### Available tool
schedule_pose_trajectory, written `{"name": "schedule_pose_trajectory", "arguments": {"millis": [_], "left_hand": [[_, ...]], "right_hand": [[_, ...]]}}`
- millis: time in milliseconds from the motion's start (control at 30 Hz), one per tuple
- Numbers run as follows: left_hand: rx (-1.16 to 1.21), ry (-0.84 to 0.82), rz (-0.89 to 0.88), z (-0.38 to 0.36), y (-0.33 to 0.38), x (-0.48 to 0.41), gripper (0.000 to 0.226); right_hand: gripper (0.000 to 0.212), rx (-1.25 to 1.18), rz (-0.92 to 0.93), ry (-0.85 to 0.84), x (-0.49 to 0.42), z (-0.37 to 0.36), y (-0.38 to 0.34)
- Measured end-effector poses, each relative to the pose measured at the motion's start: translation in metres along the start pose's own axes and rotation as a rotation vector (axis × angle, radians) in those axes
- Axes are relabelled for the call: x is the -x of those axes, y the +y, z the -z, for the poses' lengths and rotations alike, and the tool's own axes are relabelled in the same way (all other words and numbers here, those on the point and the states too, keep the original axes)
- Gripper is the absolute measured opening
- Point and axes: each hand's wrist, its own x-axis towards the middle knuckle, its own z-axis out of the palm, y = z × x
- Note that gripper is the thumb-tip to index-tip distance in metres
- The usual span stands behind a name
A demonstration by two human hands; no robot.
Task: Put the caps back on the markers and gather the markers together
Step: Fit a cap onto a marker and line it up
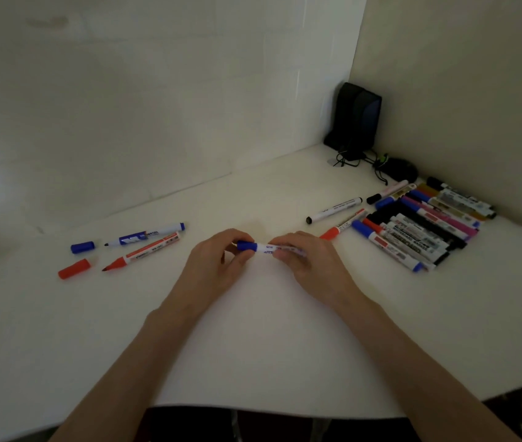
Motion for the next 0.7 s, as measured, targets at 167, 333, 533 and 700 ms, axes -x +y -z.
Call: {"name": "schedule_pose_trajectory", "arguments": {"millis": [167,333,533,700], "left_hand": [[-0.001,0.073,0.075,0.001,0.000,0.001,0.026],[-0.026,0.092,0.092,-0.003,0.000,-0.002,0.020],[0.003,0.094,0.074,-0.007,0.004,0.000,0.022],[0.015,0.090,0.101,-0.004,0.001,0.003,0.021]], "right_hand": [[0.025,0.267,-0.083,0.039,0.005,0.033,0.007],[0.027,0.429,-0.326,0.036,0.028,0.075,0.027],[0.024,0.567,-0.344,0.133,0.049,0.101,0.046],[0.017,0.606,-0.350,0.186,0.044,0.094,0.051]]}}
